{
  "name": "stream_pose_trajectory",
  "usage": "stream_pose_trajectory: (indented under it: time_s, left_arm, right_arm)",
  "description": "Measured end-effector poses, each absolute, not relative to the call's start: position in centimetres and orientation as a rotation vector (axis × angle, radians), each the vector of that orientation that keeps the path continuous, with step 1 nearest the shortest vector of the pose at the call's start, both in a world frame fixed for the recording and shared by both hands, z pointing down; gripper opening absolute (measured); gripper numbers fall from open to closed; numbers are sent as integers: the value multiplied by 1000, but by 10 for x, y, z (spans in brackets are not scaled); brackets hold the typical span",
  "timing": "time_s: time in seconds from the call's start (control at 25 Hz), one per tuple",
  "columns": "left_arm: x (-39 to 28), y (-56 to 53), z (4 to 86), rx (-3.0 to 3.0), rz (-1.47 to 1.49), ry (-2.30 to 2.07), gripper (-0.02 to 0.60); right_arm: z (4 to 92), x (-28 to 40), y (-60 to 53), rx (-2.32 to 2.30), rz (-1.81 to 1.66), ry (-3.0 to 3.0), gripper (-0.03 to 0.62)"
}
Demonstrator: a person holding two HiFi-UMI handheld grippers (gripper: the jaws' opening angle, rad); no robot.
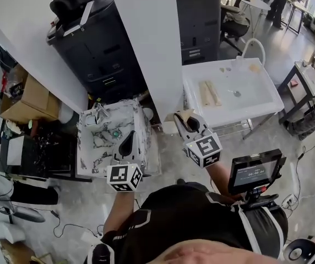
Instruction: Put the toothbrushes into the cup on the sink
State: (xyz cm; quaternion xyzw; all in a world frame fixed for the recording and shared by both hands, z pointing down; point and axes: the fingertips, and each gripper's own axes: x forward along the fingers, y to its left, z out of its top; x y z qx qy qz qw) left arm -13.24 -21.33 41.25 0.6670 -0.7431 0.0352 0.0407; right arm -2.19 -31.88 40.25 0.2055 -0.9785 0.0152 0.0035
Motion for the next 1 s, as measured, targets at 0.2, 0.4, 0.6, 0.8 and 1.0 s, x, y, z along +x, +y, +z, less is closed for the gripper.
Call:
stream_pose_trajectory:
  time_s: [0.2,0.4,0.6,0.8,1.0]
  left_arm:
    - [-150,-218,412,2023,118,-2284,5]
    - [-170,-215,410,2043,104,-2278,5]
    - [-197,-203,406,2101,101,-2244,5]
    - [-240,-186,402,2105,84,-2244,5]
    - [-280,-175,398,2112,55,-2261,5]
  right_arm:
    - [400,-40,-327,632,47,-3071,46]
    - [398,-64,-321,619,40,-3076,46]
    - [394,-94,-311,676,40,-3063,46]
    - [389,-133,-296,708,30,-3053,46]
    - [390,-173,-284,711,20,-3037,46]
